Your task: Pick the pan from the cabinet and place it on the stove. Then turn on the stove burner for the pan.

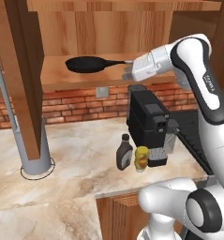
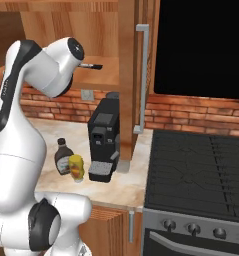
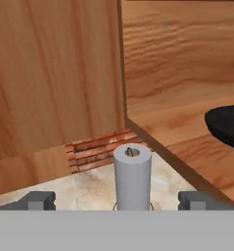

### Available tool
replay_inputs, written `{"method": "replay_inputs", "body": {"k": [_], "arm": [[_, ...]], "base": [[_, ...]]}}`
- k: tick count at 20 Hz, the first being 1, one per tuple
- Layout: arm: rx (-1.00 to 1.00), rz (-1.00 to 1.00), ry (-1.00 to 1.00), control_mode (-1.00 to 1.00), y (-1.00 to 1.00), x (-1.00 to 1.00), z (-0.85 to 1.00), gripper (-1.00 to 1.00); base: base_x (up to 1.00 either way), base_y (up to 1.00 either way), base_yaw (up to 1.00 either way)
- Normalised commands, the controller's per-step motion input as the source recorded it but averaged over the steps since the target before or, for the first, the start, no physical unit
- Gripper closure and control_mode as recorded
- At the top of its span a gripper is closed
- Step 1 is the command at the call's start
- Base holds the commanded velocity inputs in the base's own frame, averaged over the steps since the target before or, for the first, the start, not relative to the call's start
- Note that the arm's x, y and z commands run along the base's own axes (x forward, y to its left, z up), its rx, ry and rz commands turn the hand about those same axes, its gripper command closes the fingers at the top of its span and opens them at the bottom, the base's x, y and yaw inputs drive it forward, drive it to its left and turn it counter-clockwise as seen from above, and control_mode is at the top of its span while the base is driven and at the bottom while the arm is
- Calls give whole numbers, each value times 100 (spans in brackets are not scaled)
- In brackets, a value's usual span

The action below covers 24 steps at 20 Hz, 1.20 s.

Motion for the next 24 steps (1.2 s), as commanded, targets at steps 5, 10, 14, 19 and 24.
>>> {"method": "replay_inputs", "body": {"k": [5,10,14,19,24], "arm": [[-4,0,-19,-100,-5,23,1,-100],[-3,0,-16,-100,-14,27,3,-100],[-2,0,-11,-100,-21,29,0,-100],[-2,0,-5,-100,-28,29,0,-100],[0,0,1,-100,-26,35,0,-100]], "base": [[0,0,0],[0,0,0],[0,0,0],[0,0,0],[0,0,0]]}}
